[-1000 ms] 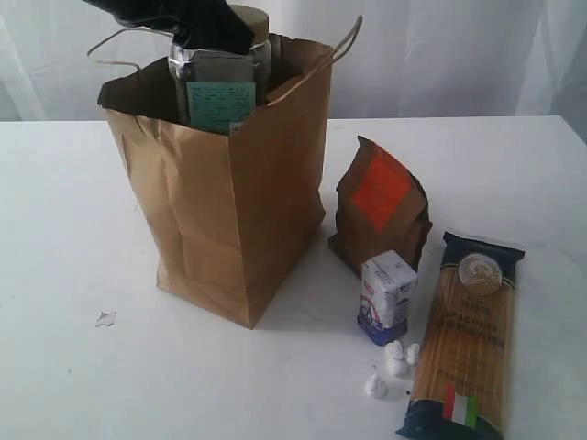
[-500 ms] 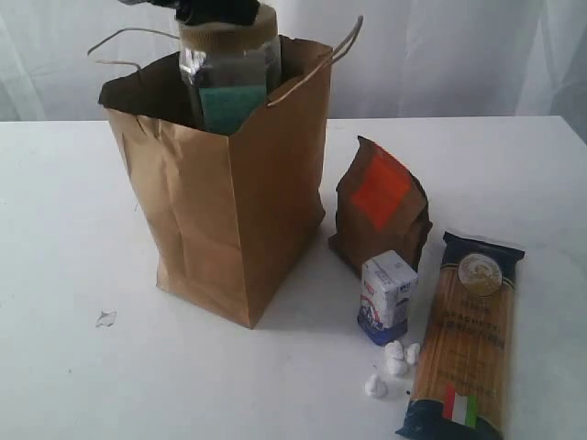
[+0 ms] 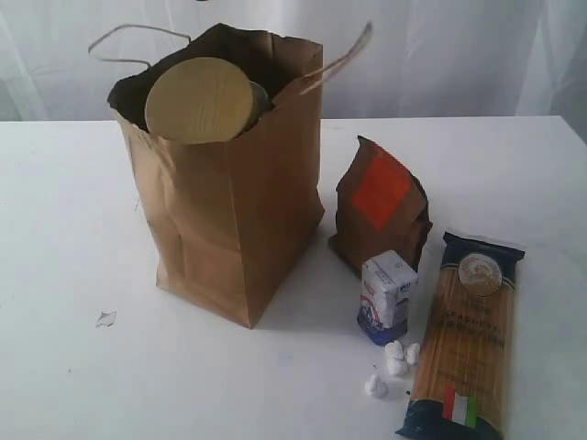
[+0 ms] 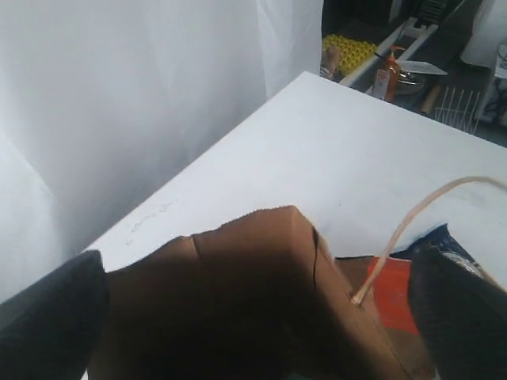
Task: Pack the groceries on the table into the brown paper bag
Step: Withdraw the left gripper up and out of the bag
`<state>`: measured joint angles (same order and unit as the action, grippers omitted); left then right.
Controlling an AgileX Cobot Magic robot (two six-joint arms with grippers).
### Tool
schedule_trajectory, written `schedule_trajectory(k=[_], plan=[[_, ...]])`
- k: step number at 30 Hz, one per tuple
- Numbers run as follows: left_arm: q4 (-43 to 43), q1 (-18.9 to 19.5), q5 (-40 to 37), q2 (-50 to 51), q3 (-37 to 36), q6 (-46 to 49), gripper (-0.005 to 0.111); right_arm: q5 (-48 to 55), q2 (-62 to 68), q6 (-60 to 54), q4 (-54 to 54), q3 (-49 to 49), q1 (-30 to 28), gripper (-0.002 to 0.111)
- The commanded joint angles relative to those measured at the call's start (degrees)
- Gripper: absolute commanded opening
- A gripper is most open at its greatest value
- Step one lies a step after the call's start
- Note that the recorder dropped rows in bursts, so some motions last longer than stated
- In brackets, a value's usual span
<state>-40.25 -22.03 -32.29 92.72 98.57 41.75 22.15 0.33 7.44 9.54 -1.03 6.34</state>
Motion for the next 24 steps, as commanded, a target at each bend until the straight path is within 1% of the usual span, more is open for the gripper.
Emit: schedule_trajectory(k=[1,5,7,10,13,14,16,18,19,20,21,24], plan=[[1.2,0.0,-1.0,-1.3,0.1,0.2,0.105,-0.5,-0.3,0.3,0.3,0.1,-0.3,0.0],[1.2,0.0,-1.8,-1.4,0.1,-0.9,0.105,-0.5,-0.3,0.3,0.3,0.1,-0.3,0.0],[0.9,0.0,-3.8,-2.0,0.1,-1.0,0.105,-0.5,-0.3,0.3,0.3,0.1,-0.3,0.0],[1.0,0.1,-5.3,-4.7,0.1,-1.3,0.105,-0.5,-0.3,0.3,0.3,0.1,-0.3,0.0],[3.6,0.1,-5.4,-7.8,0.1,-3.5,0.105,-0.5,-0.3,0.3,0.3,0.1,-0.3,0.0],[6.4,0.1,-6.0,-9.2,0.1,-5.2,0.104,-0.5,-0.3,0.3,0.3,0.1,-0.3,0.0],[11.7,0.1,-7.9,-11.6,0.1,-8.7,0.092,-0.5,-0.3,0.3,0.3,0.1,-0.3,0.0],[15.9,0.1,-11.3,-13.9,0.1,-10.6,0.061,-0.5,-0.3,0.3,0.3,0.1,-0.3,0.0],[16.8,0.1,-13.6,-15.3,0.1,-10.7,0.041,-0.5,-0.3,0.3,0.3,0.1,-0.3,0.0],[16.7,0.1,-15.1,-16.2,0.1,-10.7,0.024,-0.5,-0.3,0.3,0.3,0.1,-0.3,0.0],[16.7,0.1,-17.4,-17.4,0.1,-10.7,0.0,-0.5,-0.3,0.3,0.3,0.1,-0.3,0.0],[17.6,0.1,-20.1,-19.8,0.1,-10.4,0.0,-0.5,-0.3,0.3,0.3,0.1,-0.3,0.0]])
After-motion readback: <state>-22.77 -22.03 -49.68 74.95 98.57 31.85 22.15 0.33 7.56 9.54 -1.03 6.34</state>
